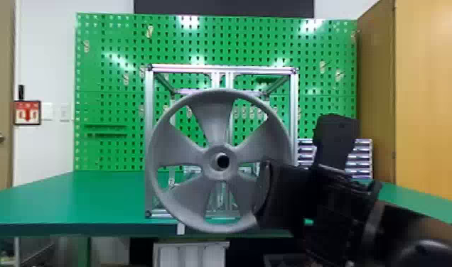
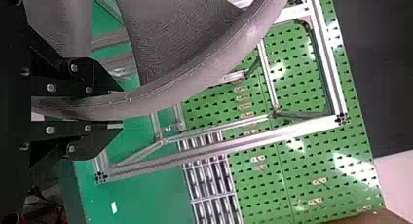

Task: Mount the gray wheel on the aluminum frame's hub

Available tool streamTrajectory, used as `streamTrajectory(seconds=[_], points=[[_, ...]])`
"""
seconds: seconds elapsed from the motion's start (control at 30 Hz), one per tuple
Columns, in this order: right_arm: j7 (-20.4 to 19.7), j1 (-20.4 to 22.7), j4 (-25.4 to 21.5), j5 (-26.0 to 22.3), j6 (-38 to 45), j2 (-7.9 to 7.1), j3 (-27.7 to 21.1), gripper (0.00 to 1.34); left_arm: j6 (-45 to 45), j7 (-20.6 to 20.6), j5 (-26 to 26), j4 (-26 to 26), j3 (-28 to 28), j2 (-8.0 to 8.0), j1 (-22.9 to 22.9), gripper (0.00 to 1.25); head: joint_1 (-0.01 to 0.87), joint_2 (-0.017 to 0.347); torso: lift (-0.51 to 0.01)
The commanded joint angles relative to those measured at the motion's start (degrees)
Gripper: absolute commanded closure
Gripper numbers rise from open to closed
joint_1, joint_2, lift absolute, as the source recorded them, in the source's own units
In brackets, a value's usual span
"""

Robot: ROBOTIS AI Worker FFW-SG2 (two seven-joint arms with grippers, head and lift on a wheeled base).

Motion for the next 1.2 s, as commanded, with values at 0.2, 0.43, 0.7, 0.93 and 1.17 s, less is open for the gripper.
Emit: streamTrajectory(seconds=[0.2, 0.43, 0.7, 0.93, 1.17], points=[[-0.02, -0.22, 0.48, -0.27, -0.60, -0.09, 0.60, 1.22, 2.73, 0.09, -1.72, -4.81, -1.27, 0.26, -0.72, 0.28, -0.005, 0.006, -0.499], [0.07, -0.39, 0.75, -0.27, -0.69, 0.00, 0.42, 1.22, 6.33, 2.90, 0.31, -10.70, -3.12, 0.88, -1.42, 0.29, -0.005, 0.006, -0.499], [0.07, -0.39, 0.83, 0.26, -0.96, -0.09, 0.33, 1.22, 10.73, 6.59, 4.17, -18.35, -4.44, 1.58, -2.57, 0.29, -0.005, 0.006, -0.499], [0.07, -0.13, 1.10, 0.44, -1.13, -0.09, 0.16, 1.22, 15.91, 10.99, 9.71, -25.03, -4.70, 1.67, -3.53, 0.30, -0.005, 0.006, -0.499], [0.07, -0.04, 1.27, 0.44, -1.22, -0.18, 0.16, 1.22, 20.66, 14.33, 21.93, -28.37, -3.30, 1.76, -5.03, 0.32, -0.005, 0.006, -0.499]])
